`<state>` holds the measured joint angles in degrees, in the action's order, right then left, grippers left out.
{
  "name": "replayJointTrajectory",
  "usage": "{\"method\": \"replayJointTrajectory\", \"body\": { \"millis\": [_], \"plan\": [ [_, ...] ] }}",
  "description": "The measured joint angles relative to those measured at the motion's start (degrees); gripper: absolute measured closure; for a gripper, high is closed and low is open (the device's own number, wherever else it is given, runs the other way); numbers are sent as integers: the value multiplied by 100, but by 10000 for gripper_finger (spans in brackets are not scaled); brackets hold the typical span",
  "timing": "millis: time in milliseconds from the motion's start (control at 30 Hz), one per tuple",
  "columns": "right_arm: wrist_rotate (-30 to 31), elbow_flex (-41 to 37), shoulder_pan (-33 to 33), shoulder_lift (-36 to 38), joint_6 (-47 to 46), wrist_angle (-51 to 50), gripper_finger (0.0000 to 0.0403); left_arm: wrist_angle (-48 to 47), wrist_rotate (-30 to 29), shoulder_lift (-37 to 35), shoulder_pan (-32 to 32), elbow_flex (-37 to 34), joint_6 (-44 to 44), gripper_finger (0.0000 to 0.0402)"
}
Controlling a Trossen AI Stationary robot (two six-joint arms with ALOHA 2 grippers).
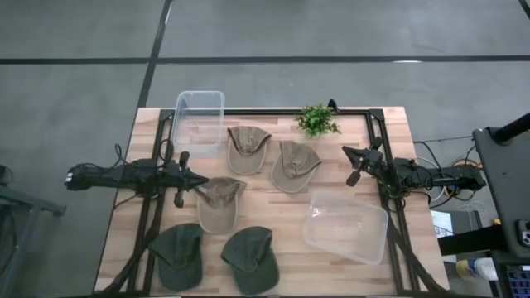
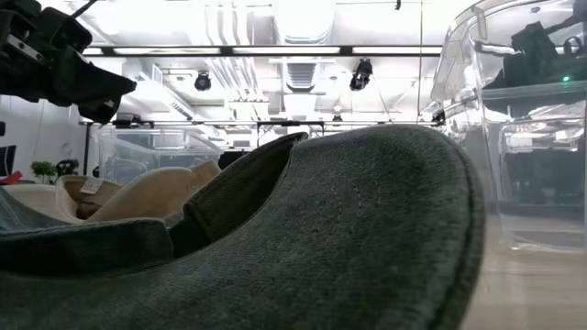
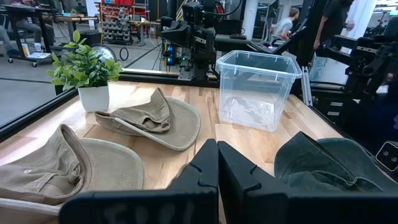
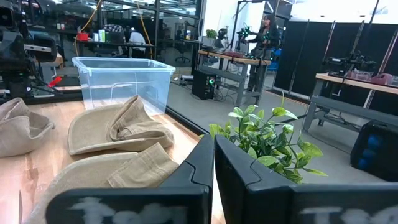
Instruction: Pick & Place hat
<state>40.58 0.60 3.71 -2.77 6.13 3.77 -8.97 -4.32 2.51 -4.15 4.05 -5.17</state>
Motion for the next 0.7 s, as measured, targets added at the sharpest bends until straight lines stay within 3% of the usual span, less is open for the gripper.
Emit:
{"method": "replayJointTrajectory", "body": {
  "millis": [700],
  "plan": [
    [2, 0, -7, -2, 152, 7, 394, 0, 0, 0, 0, 0, 1, 402]
  ]
}}
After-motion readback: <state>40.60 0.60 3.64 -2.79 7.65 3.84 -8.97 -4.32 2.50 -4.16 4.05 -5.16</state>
